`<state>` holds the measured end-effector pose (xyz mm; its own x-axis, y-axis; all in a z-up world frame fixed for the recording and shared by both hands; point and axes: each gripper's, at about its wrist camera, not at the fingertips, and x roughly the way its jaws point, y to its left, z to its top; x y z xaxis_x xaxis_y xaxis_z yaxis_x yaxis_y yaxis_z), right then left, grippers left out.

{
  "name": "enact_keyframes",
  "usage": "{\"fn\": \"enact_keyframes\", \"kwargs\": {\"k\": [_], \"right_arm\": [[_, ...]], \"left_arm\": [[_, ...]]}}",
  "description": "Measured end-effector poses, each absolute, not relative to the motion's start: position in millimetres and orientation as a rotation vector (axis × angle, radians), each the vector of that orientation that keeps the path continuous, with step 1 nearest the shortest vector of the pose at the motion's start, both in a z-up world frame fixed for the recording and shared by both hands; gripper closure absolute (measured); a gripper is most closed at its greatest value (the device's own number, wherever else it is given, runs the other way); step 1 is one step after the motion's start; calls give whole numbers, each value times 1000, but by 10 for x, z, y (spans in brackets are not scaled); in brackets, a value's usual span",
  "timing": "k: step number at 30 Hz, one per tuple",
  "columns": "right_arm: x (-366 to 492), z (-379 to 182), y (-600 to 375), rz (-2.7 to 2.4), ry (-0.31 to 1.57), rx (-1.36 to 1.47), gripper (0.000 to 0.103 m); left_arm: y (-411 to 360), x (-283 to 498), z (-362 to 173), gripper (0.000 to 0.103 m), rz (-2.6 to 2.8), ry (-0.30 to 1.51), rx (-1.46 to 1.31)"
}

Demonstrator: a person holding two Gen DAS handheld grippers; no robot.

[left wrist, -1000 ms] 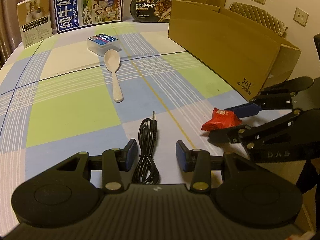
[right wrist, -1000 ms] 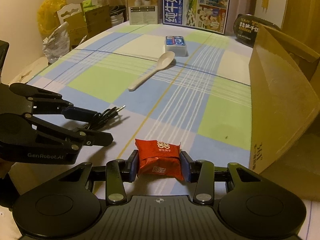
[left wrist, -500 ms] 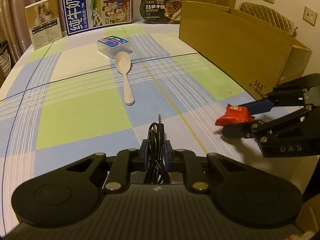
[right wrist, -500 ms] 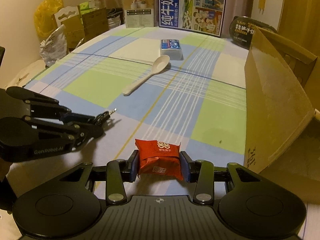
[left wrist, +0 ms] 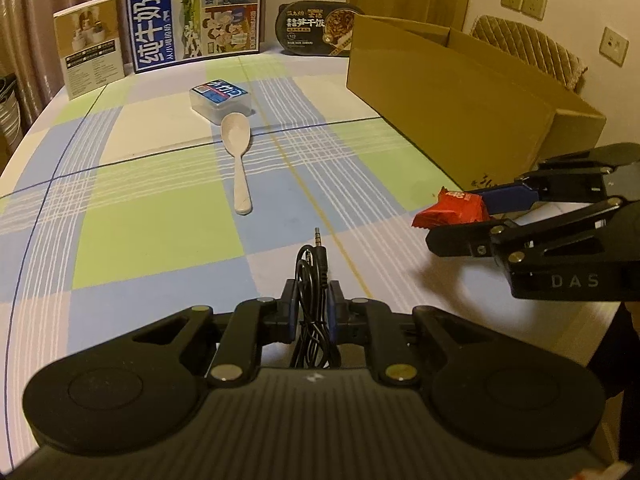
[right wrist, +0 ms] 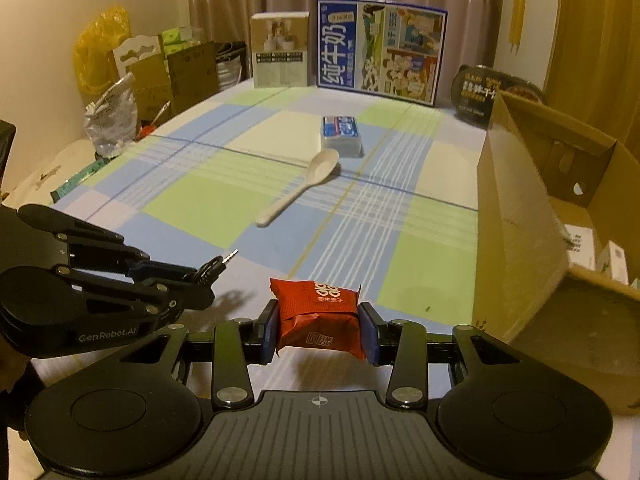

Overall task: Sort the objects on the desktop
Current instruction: 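Carry the red packet and black cable with both tools to the cardboard box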

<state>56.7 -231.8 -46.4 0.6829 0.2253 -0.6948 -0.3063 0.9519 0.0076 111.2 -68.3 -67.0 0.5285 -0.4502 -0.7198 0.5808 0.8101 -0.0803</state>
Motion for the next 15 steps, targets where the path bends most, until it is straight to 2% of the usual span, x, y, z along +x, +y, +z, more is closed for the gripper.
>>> {"fn": "enact_keyframes", "kwargs": {"k": [15], "right_arm": [[161, -11, -2417, 278, 657, -95, 65]], "left_arm": [[-759, 766, -193, 92, -603, 792, 148]]}}
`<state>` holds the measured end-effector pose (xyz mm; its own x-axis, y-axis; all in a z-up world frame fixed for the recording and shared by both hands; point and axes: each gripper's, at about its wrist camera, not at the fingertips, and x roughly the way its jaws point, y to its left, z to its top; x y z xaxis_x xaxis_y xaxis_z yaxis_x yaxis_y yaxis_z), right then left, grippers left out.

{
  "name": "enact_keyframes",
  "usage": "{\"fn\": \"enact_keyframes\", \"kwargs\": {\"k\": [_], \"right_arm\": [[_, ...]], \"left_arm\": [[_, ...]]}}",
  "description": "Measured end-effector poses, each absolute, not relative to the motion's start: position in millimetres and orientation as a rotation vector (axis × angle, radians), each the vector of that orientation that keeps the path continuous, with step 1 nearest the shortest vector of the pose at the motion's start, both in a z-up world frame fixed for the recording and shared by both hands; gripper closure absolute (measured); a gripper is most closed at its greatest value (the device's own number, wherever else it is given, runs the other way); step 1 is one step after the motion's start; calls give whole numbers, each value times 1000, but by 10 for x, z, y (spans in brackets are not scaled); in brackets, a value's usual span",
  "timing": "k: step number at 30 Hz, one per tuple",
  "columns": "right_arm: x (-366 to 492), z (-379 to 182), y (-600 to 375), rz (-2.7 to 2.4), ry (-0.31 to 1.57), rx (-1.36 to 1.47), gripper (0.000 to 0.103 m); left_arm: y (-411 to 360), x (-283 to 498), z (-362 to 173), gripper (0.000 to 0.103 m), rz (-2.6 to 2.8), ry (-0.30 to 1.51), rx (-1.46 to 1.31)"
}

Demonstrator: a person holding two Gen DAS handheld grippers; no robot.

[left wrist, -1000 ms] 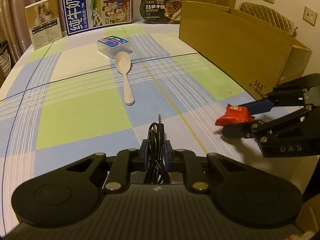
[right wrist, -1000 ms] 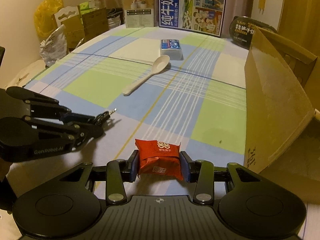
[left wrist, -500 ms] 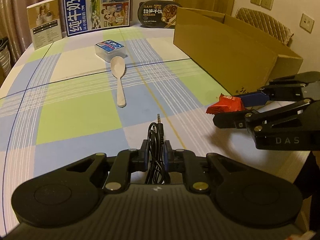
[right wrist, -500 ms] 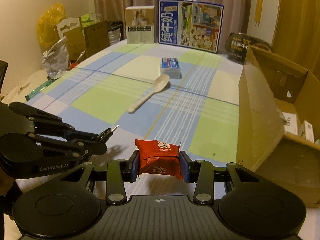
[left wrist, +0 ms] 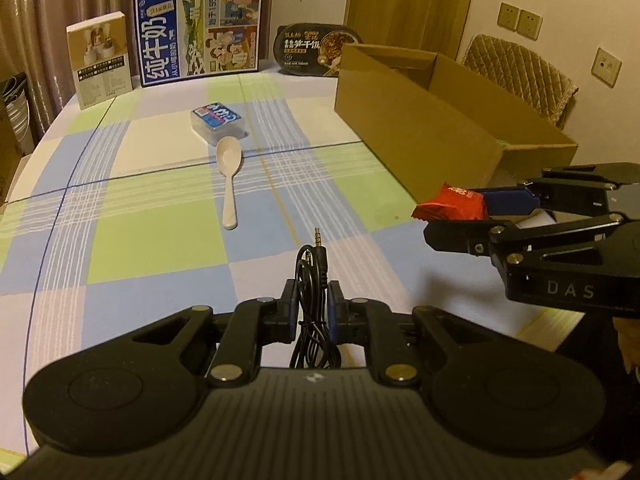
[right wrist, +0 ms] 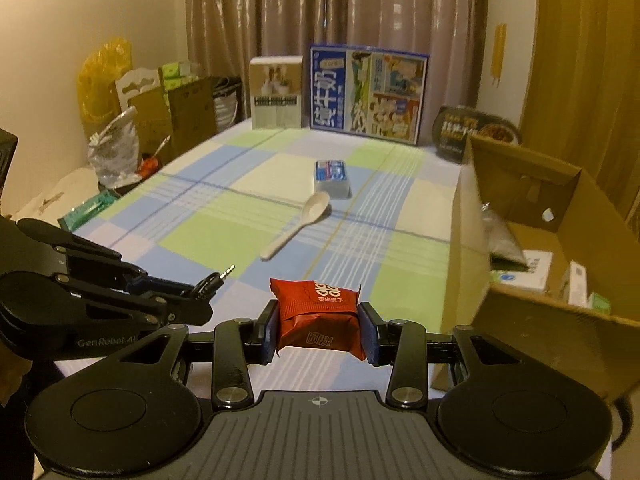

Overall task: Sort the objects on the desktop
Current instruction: 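Carry the red packet and black cable with both tools to the cardboard box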

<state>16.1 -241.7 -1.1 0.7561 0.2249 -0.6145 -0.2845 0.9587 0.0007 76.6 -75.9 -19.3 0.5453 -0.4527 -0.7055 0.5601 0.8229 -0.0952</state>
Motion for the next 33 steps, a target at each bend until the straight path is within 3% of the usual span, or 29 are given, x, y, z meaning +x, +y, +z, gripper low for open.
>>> {"fn": "enact_keyframes", "kwargs": {"k": [33], "right_arm": [[-278, 628, -3583, 46, 466, -39, 65]], "left_arm": [[-1812, 546, 645, 92, -764, 670, 166]]}}
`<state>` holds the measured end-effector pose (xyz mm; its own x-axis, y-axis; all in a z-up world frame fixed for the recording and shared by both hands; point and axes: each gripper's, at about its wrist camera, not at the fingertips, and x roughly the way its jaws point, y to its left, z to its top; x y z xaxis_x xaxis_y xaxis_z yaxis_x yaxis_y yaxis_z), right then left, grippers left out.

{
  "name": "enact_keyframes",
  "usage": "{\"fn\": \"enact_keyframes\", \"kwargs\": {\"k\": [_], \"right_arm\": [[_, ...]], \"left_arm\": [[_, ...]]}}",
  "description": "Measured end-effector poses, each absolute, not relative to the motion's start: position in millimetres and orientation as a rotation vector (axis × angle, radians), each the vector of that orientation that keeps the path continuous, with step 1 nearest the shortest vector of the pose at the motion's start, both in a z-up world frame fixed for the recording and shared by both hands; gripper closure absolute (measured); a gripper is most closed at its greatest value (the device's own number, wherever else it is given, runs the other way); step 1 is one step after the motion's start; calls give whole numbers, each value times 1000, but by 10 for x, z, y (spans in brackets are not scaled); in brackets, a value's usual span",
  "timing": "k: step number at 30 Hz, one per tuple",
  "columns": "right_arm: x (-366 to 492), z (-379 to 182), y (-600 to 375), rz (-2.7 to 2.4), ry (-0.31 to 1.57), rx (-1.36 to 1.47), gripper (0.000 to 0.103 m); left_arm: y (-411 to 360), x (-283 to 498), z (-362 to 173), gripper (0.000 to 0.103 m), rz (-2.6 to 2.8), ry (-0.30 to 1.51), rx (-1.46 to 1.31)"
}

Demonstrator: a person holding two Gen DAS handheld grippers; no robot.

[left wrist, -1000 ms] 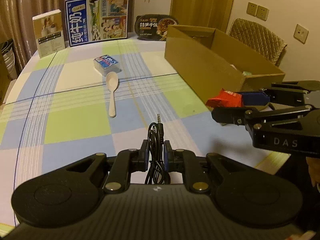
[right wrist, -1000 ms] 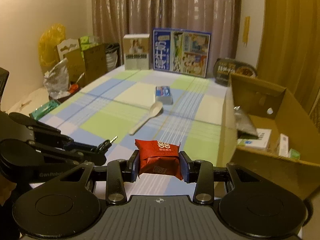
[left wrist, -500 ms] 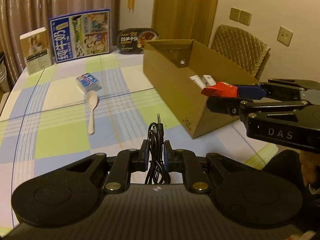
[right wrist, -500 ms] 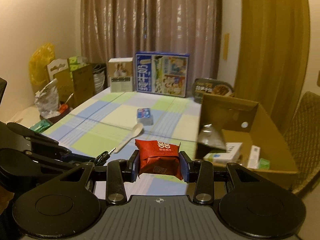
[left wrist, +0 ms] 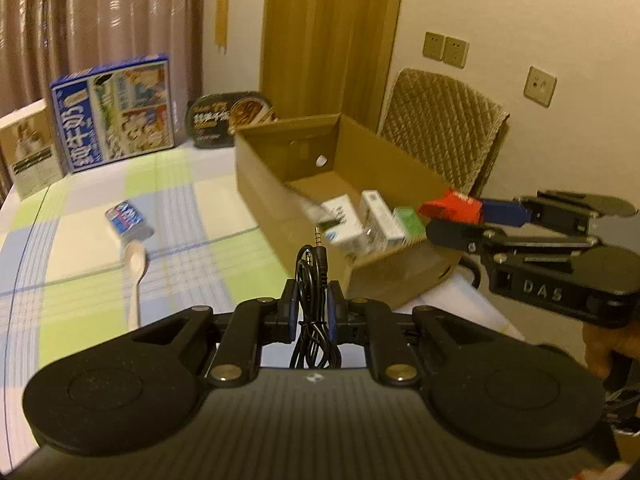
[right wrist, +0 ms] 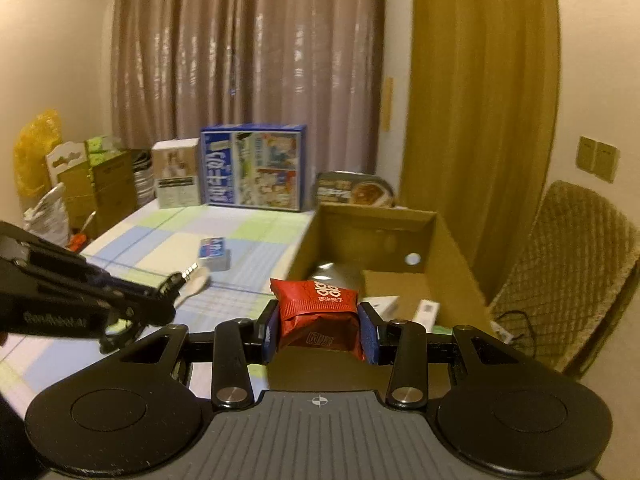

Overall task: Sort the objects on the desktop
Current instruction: 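Carry the red packet and black cable with both tools to the cardboard box, then open the left tool over the box while the right tool releases the red packet inside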

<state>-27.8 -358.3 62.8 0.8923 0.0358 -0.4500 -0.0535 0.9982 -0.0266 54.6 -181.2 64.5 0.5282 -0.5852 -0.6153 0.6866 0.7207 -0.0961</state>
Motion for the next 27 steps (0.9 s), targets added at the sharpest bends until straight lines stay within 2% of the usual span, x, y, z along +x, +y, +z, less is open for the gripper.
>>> {"fn": "enact_keyframes", "kwargs": {"k": [10, 24, 25, 26, 27], "right_arm": [[-10, 633, -4036, -17, 451, -17, 65], [434, 532, -4460, -40, 451, 31, 65], [457, 516, -4479, -42, 454, 32, 65], [472, 501, -4498, -43, 456, 35, 65], [481, 484, -4514, -44, 459, 37, 65]], "left_arm": [[-2389, 865, 780, 92, -807, 637, 168], [-2974, 1345, 621, 91, -829, 641, 164], [-2998, 1364, 607, 89, -822, 633, 172], [-3014, 1382, 596, 79, -815, 629, 181], [-3019, 1394, 585, 77, -815, 626, 186]]}}
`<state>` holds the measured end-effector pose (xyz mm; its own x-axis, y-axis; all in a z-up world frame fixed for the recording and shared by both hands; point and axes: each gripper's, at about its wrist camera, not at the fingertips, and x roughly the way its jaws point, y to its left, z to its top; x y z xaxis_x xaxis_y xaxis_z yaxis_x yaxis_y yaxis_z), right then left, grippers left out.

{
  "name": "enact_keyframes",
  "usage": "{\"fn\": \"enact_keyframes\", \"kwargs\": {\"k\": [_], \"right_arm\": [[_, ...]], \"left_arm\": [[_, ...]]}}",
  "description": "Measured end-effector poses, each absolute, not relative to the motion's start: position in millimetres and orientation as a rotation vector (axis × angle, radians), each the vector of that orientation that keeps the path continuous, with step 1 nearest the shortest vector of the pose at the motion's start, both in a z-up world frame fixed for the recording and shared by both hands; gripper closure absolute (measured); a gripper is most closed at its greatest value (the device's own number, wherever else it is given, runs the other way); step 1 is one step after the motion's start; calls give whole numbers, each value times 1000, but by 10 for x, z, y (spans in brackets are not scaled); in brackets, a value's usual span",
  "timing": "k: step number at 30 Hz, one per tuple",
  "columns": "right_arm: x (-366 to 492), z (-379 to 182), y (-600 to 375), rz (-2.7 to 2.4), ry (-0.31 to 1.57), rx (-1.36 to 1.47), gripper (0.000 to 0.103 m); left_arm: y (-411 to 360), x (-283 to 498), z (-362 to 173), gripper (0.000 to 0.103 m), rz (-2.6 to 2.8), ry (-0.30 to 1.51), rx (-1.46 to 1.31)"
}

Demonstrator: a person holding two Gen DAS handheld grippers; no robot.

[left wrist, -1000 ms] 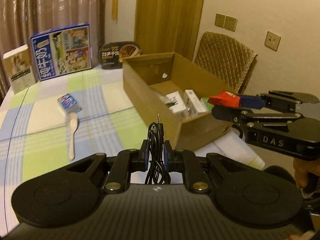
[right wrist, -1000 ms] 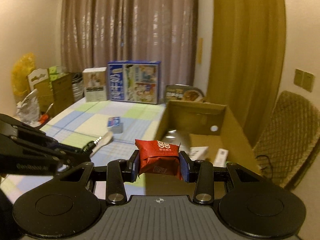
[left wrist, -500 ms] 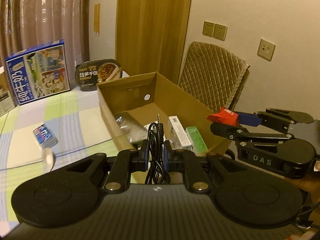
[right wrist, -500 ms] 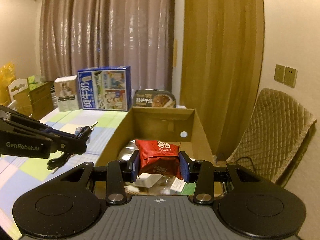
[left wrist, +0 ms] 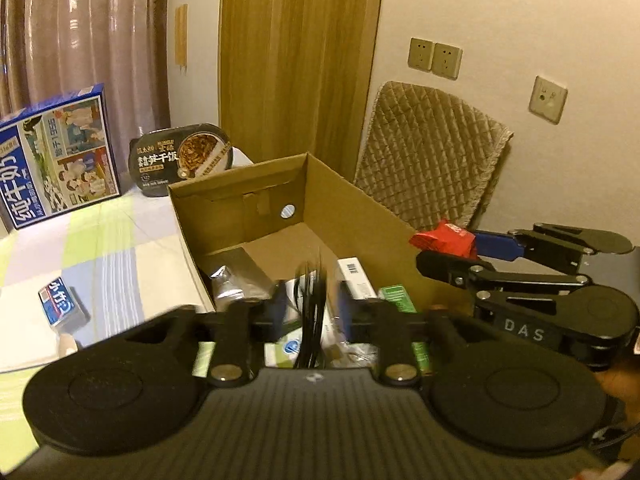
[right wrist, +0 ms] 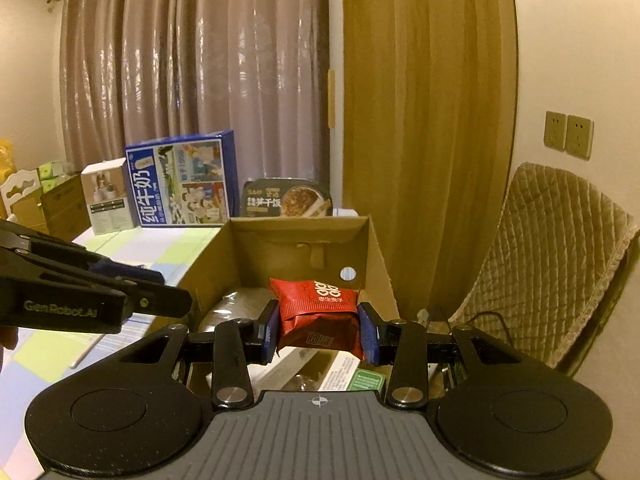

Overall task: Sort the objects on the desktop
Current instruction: 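Open the left tool over the box while the right tool releases the red packet inside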

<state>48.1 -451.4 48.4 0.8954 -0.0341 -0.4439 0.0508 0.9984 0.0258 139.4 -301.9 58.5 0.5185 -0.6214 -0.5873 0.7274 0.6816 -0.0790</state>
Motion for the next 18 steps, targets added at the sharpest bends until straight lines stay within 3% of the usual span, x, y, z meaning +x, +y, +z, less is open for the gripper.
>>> {"fn": "enact_keyframes", "kwargs": {"k": [14, 15, 17, 18], "right_arm": [[594, 388, -4497, -4, 485, 90, 63], [610, 396, -4484, 13, 483, 94, 60], [637, 409, -4469, 26, 485, 95, 36], [627, 421, -4462, 31, 477, 101, 35]], "left_arm": [[-2477, 1368, 557, 77, -721, 636, 134], [-2443, 1363, 556, 77, -716, 640, 130], [-2392, 1359, 549, 76, -704, 645, 125], [-2371, 1354, 545, 75, -701, 647, 124]]}}
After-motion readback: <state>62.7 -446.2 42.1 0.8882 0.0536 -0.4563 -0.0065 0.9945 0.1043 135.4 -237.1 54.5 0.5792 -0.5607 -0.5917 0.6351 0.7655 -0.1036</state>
